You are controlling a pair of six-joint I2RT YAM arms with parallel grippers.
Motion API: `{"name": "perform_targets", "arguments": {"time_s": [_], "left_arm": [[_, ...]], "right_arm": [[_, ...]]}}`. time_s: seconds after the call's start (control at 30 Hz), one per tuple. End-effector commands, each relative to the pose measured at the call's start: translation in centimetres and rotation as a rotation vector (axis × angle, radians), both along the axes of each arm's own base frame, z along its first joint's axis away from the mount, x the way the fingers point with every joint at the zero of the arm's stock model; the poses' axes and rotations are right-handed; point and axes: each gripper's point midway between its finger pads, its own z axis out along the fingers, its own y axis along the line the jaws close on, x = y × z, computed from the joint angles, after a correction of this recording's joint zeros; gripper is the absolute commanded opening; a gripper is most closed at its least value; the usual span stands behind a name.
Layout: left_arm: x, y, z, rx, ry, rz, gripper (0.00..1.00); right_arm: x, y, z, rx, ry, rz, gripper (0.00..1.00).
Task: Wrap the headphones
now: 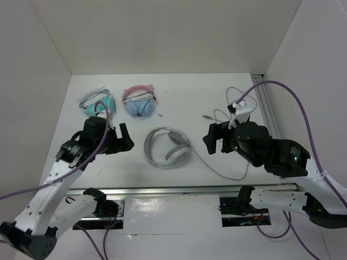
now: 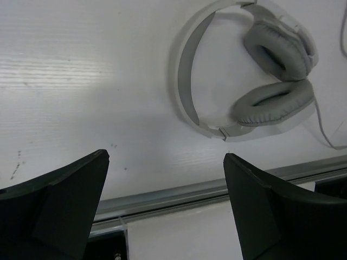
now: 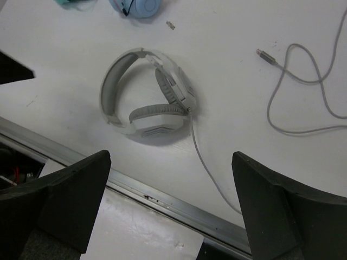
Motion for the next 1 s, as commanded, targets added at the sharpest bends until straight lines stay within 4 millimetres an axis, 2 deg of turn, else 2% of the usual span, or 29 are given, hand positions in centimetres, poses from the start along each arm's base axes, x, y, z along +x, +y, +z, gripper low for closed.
{"name": "perform_targets", "arguments": {"time_s": [0.0,0.03,0.1,0.13,0.2,0.23,0.27,0.37,0.4,0.43,0.5,0.53,0.63,0.7,0.9,0.97], "left_arm": [[3.5,-3.1,-0.9,-0.103,-0.041,-0.033,1.0],[4.0,-3.9,-2.4,-0.107,0.008,-0.055,1.0],[5.5,-4.3,-2.3,-0.109,-0.017,-0.012,1.0],[5.8,-4.4,-3.6,-0.124,0.019,0.027,1.0],[6.3,-6.3,-3.9,-0.147,0.016,-0.016,1.0],[6.7,-6.6,-4.5,-0.133,0.024,-0.003,1.0],[6.9,-7.1,-6.0,-0.104,0.061,-0.009,1.0],[7.2,-8.2,-8.4,-0.028,0.085,-0.007,1.0],[7.3,-8.2,-10.3,0.015,0.13,0.01,1.0],[7.5,-8.1,-10.9,0.045,0.135,0.02,1.0],[7.8,-7.8,-12.9,0.081,0.176,0.055,1.0],[8.0,-7.7,-13.5,0.089,0.176,0.061,1.0],[8.2,-7.4,-14.9,0.111,0.195,0.092,1.0],[8.4,-7.4,-15.2,0.122,0.199,0.097,1.0],[8.4,-7.4,-17.6,0.149,0.248,0.106,0.88],[8.3,-7.4,-18.3,0.144,0.254,0.117,0.86]], "right_arm": [[-0.1,1.8,1.0,0.059,-0.032,0.079,1.0],[-0.1,2.2,0.8,0.054,-0.034,0.098,1.0],[-0.3,2.7,0.5,0.052,-0.031,0.126,1.0],[-0.1,2.9,0.3,0.047,-0.036,0.129,1.0],[-0.2,3.1,0.4,0.057,-0.038,0.137,1.0],[-0.2,3.1,0.8,0.065,-0.043,0.138,1.0],[-0.3,3.2,0.8,0.068,-0.038,0.15,1.0],[-0.5,3.4,0.7,0.07,-0.034,0.16,1.0],[-0.6,3.1,1.0,0.073,-0.045,0.163,1.0],[-0.6,3.1,0.6,0.065,-0.039,0.163,1.0],[-1.0,3.0,1.3,0.105,-0.058,0.178,1.0],[-1.0,2.9,1.0,0.103,-0.057,0.179,1.0],[-1.4,2.7,1.3,0.124,-0.064,0.191,1.0],[-1.5,2.9,1.3,0.126,-0.061,0.2,1.0],[-1.8,3.0,0.6,0.129,-0.053,0.219,1.0],[-1.7,2.8,0.0,0.112,-0.046,0.209,1.0]]}}
